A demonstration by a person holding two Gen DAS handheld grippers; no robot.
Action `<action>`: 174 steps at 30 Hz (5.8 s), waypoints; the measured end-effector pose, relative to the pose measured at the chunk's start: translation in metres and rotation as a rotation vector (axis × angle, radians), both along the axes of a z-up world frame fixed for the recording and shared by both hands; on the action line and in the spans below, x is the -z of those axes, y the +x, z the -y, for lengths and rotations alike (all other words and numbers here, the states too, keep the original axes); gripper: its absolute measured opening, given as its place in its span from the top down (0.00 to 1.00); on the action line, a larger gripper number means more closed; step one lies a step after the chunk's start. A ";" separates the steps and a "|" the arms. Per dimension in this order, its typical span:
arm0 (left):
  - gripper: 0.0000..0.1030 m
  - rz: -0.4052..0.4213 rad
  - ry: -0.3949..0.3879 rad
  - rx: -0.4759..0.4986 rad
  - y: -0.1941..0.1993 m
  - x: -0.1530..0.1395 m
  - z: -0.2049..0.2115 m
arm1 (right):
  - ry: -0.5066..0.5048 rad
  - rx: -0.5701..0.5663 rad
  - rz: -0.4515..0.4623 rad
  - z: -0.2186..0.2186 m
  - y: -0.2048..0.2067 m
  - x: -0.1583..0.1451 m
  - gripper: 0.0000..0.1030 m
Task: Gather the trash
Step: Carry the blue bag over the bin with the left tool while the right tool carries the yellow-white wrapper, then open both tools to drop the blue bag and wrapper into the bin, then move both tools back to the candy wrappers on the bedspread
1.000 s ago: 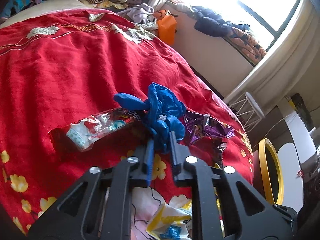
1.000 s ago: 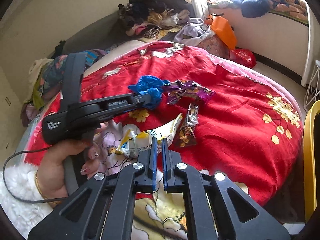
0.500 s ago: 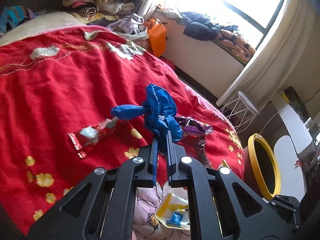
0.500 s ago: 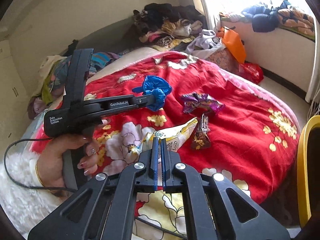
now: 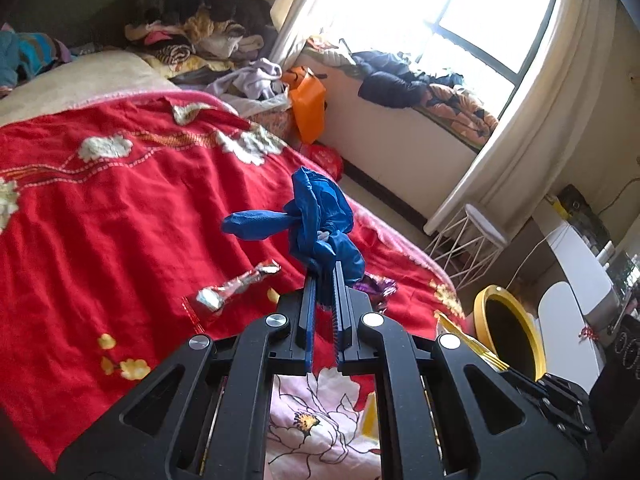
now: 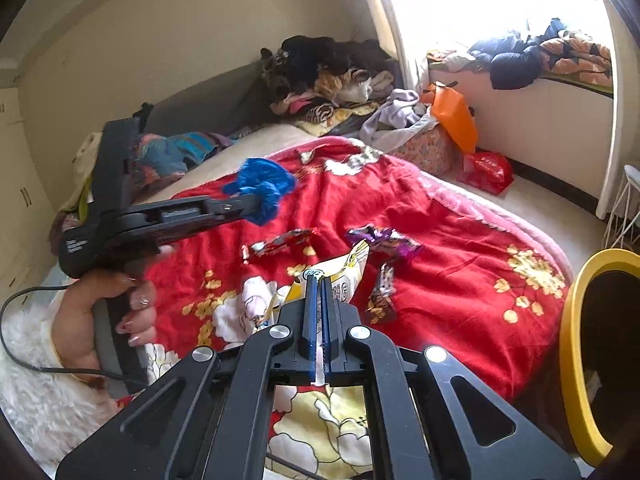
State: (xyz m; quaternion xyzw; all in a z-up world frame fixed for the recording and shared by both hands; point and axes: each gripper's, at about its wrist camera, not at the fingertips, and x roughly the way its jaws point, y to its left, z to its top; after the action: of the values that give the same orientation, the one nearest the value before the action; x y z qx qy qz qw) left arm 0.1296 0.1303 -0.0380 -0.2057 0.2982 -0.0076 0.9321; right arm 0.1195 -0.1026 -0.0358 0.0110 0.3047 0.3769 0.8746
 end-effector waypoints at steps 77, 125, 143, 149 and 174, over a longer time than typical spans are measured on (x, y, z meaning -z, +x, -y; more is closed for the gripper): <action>0.96 -0.011 0.068 0.473 0.011 0.001 0.193 | 0.183 0.626 0.032 0.215 0.031 -0.012 0.98; 0.75 -0.163 0.153 0.658 0.066 0.053 0.324 | 0.077 0.859 -0.053 0.291 0.044 0.037 0.85; 0.10 -0.036 0.208 0.508 0.043 0.017 0.283 | 0.071 0.801 -0.007 0.260 0.039 0.022 0.41; 0.10 -0.005 0.233 0.433 0.031 0.010 0.252 | 0.060 0.747 -0.008 0.237 0.039 0.019 0.39; 0.10 0.037 0.178 0.138 0.022 -0.008 0.124 | -0.019 0.436 0.009 0.111 0.027 0.008 0.30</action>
State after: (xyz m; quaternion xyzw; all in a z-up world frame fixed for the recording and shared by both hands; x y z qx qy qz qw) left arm 0.1519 0.0064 -0.0295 -0.1011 0.2939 -0.0490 0.9492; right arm 0.1464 -0.2141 -0.0443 0.0665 0.2949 0.1758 0.9368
